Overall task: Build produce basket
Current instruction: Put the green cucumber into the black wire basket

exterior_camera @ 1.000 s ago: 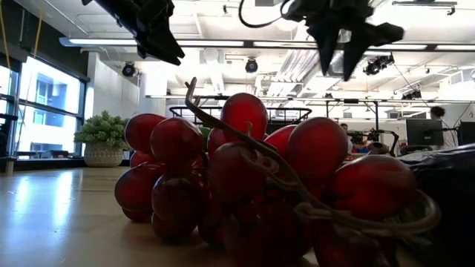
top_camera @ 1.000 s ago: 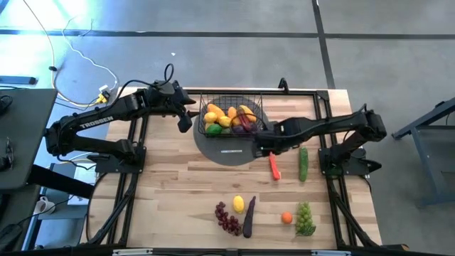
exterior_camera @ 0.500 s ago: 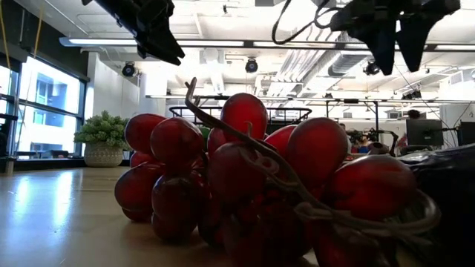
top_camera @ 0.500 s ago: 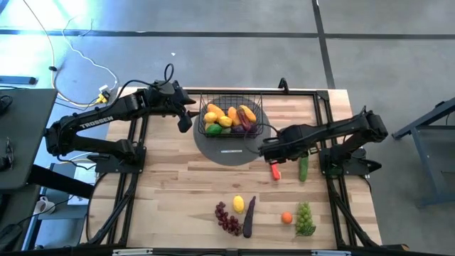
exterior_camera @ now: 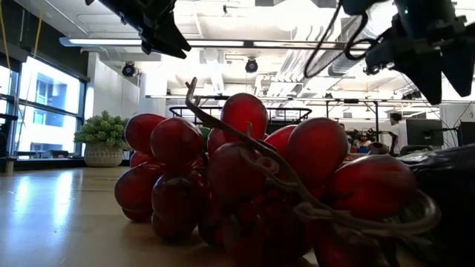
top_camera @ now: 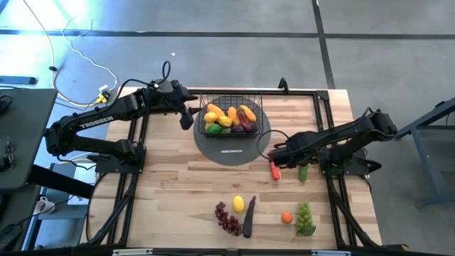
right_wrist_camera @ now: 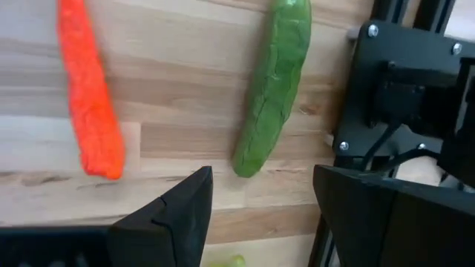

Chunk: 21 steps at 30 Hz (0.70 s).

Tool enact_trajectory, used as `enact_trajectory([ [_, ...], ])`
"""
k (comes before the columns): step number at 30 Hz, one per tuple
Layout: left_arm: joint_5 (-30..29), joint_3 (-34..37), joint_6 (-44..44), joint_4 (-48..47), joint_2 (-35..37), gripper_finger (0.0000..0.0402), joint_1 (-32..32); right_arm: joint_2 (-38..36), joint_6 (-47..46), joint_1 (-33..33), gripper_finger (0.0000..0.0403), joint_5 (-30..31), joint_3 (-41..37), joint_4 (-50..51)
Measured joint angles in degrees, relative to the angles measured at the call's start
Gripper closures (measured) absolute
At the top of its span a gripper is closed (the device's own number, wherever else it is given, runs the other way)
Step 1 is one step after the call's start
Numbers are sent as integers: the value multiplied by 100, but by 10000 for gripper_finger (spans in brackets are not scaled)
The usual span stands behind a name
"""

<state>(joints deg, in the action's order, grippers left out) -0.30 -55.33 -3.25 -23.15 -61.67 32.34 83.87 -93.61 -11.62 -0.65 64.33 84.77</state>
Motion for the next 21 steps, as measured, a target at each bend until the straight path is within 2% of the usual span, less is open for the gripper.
enact_trajectory([
  [8, -138, 0, 29, 10, -2, 174, 0, -267, -410, 2, 187, -142, -830, -557],
  [21, -209, 0, 114, 10, -2, 174, 0, -270, -1030, 70, 187, -200, -1989, -1683],
])
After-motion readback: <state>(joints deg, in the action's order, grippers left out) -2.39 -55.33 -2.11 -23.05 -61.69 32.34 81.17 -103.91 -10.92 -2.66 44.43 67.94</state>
